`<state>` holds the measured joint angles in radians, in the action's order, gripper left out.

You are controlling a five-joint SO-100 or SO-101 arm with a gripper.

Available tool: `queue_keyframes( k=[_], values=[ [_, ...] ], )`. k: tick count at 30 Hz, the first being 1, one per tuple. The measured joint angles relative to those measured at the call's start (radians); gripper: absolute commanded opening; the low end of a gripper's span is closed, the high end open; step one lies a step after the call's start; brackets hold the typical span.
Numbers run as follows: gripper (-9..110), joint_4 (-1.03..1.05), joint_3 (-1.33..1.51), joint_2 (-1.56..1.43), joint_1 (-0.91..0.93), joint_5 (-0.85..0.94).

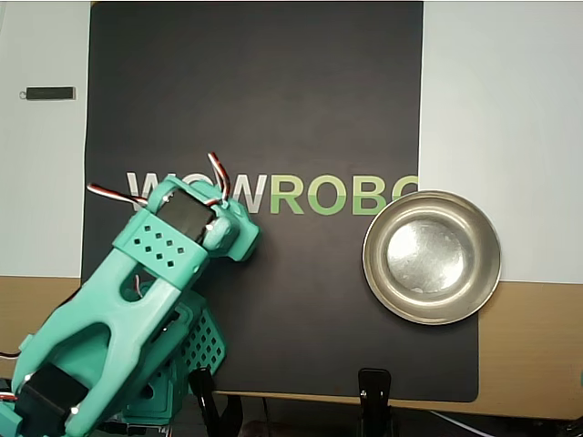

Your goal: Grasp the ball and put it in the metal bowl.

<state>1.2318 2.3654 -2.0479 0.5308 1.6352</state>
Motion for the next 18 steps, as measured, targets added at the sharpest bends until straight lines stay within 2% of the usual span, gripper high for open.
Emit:
queue_keyframes(
  k=[13, 18],
  values=[
    [48, 0.000, 0.021, 0.000, -0.008, 0.000],
    [48, -0.080, 0.083, 0.002, 0.002, 0.000]
  ],
)
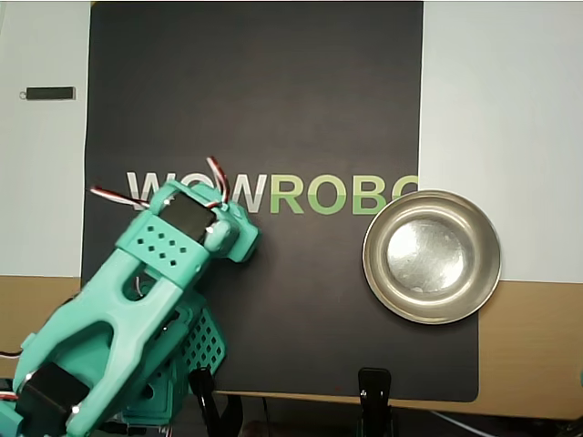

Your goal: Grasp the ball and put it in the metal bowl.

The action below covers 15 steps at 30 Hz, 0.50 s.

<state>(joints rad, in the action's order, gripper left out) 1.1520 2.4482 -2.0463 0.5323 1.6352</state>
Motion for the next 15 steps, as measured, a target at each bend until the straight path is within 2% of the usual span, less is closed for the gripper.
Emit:
queue_keyframes(
  k=[4, 15],
  values=[
    [48, -0.066, 0.040, -0.002, 0.000, 0.006],
    [48, -0.081, 0.063, -0.017, 0.000, 0.005]
  ],
)
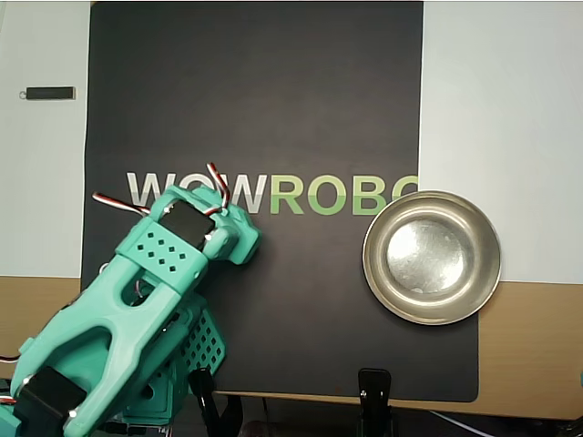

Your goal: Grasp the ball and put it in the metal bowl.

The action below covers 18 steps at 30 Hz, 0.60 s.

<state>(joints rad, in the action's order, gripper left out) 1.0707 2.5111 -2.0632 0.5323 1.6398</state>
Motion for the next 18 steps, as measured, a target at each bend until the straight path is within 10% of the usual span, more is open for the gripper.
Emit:
queue_keyframes(
  k=[18],
  values=[
    [47, -0.046, 0.041, 0.000, -0.005, 0.002]
  ],
)
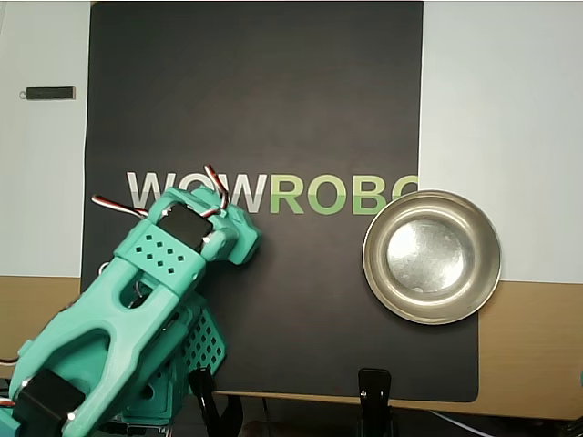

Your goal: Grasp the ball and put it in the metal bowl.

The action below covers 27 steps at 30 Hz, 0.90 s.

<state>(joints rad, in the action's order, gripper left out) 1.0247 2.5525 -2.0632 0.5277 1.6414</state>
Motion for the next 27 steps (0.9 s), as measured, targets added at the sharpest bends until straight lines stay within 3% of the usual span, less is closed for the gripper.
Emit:
queue_keyframes(
  k=[14, 19, 27],
  values=[
    [46, -0.026, 0.018, -0.005, 0.000, 0.000],
    [35, -0.026, 0.018, -0.005, 0.000, 0.000],
    [34, -0.026, 0.018, -0.005, 0.000, 0.002]
  ],
)
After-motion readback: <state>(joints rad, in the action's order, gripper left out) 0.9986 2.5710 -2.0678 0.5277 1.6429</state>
